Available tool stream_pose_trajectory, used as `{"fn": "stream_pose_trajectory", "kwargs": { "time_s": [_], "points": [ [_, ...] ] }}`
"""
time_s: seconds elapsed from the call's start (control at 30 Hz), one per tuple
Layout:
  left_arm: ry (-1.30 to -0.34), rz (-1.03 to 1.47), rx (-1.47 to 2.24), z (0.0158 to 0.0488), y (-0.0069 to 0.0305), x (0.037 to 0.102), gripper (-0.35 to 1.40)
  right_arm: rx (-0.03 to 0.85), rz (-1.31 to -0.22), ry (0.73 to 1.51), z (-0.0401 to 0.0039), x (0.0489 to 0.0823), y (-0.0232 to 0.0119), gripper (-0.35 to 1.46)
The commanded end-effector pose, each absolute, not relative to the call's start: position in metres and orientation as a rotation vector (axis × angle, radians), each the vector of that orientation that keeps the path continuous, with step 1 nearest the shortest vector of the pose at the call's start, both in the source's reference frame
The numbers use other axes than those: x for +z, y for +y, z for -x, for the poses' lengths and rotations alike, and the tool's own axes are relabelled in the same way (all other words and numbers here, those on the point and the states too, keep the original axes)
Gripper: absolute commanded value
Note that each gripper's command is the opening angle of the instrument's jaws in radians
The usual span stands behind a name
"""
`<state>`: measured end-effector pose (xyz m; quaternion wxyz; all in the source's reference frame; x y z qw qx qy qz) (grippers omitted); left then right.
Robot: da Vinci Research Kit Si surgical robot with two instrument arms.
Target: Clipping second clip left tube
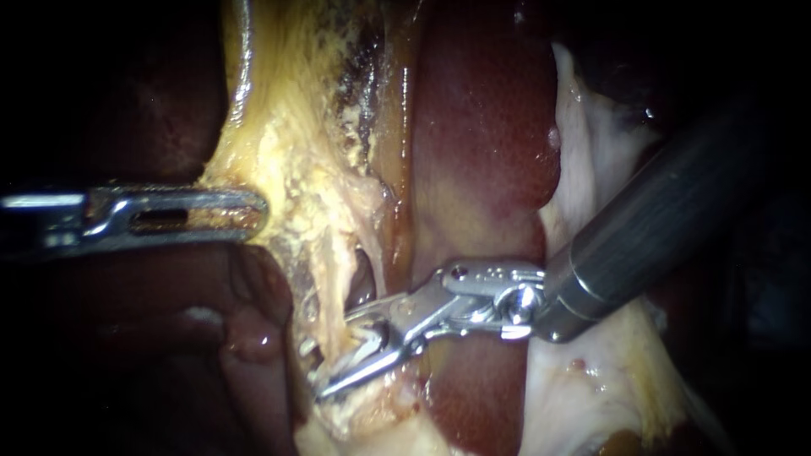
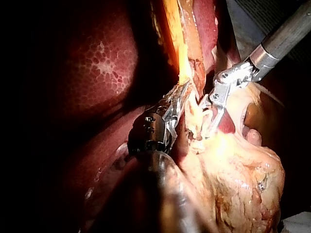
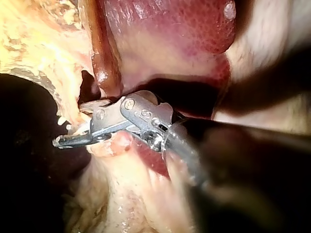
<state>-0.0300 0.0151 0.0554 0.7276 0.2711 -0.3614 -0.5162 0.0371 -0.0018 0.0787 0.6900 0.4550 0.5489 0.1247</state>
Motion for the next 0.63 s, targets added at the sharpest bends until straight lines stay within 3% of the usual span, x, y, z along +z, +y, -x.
{"fn": "stream_pose_trajectory", "kwargs": {
  "time_s": [0.03,0.63],
  "points": [
    [-0.800,-0.598,-1.138,0.0300,0.0151,0.0554,-0.35,0.286,-1.011,1.230,-0.0370,0.0789,-0.0016,-0.35],
    [-0.800,-0.599,-1.137,0.0299,0.0152,0.0555,-0.35,0.287,-1.014,1.199,-0.0366,0.0794,-0.0015,-0.35]
  ]
}}
